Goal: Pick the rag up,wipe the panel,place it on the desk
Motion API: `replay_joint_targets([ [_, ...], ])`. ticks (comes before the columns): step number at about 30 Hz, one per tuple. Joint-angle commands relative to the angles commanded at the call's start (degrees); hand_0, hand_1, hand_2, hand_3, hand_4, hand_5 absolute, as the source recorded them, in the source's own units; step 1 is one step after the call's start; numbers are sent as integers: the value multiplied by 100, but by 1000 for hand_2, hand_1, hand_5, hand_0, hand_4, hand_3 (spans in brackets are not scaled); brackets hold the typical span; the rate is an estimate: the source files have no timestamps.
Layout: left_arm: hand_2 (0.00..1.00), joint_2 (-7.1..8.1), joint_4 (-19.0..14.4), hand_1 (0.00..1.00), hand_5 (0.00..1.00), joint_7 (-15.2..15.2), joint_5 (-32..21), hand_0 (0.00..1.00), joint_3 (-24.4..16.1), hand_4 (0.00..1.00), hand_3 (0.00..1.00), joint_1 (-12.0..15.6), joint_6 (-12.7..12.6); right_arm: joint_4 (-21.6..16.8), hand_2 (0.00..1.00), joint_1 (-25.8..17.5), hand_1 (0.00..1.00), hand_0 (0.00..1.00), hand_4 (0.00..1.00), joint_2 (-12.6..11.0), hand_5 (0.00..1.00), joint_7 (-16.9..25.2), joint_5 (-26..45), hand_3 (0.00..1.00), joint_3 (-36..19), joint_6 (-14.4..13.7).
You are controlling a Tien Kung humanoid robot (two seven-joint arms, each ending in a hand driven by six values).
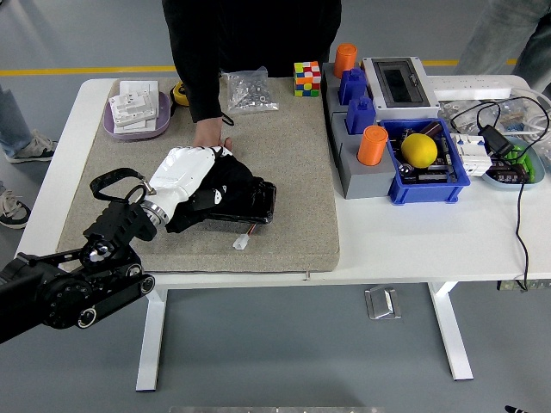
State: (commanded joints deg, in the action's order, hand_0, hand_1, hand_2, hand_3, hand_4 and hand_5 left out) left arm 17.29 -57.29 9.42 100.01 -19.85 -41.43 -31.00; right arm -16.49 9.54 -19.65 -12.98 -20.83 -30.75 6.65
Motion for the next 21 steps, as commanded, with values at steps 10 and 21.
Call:
replay_joint_targets([
  [10,659,155,52,140,2,0,71,215,-133,468,684,62,13,0,725,-2,700,784,998,15,566,-6,-2,662,-26,-6],
  [21,659,337,183,139,2,-20,102,215,-239,467,683,87,-2,2,725,-17,699,784,998,30,565,-2,-10,662,-78,-4],
])
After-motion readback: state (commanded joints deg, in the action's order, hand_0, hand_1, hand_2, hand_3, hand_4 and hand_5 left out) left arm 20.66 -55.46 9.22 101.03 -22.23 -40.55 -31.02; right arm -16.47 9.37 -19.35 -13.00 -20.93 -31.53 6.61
